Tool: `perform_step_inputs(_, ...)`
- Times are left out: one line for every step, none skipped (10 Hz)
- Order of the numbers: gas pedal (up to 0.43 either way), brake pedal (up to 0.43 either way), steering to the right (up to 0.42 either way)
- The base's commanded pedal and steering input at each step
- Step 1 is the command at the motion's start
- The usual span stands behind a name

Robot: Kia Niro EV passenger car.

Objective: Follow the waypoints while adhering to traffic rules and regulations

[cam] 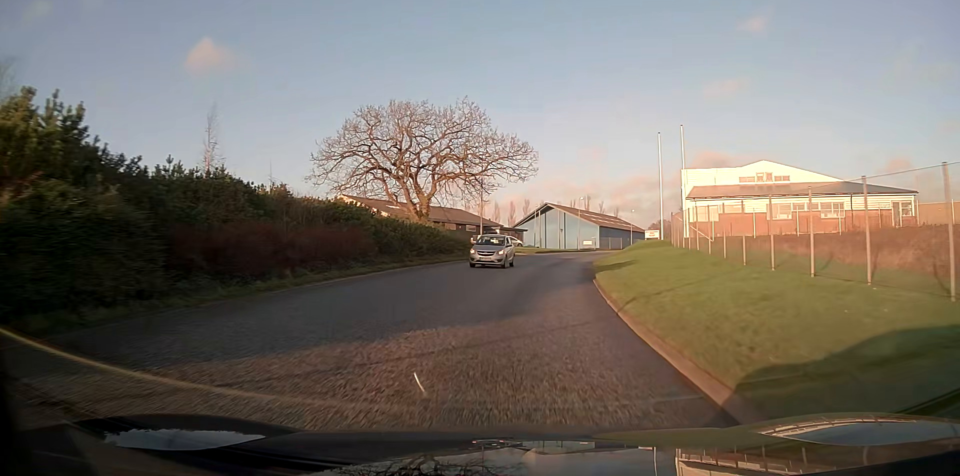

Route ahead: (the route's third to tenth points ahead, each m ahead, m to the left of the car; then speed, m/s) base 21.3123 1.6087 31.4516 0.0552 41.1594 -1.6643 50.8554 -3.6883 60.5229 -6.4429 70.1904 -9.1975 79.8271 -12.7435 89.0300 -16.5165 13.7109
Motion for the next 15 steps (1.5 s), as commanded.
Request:
perform_step_inputs(0.339,0.000,0.027)
perform_step_inputs(0.350,0.000,0.027)
perform_step_inputs(0.350,0.000,0.027)
perform_step_inputs(0.350,0.000,0.027)
perform_step_inputs(0.350,0.000,0.027)
perform_step_inputs(0.350,0.000,0.026)
perform_step_inputs(0.339,0.000,0.026)
perform_step_inputs(0.319,0.000,0.026)
perform_step_inputs(0.319,0.000,0.026)
perform_step_inputs(0.319,0.000,0.027)
perform_step_inputs(0.319,0.000,0.028)
perform_step_inputs(0.319,0.000,0.030)
perform_step_inputs(0.319,0.000,0.030)
perform_step_inputs(0.319,0.000,0.030)
perform_step_inputs(0.319,0.000,0.030)
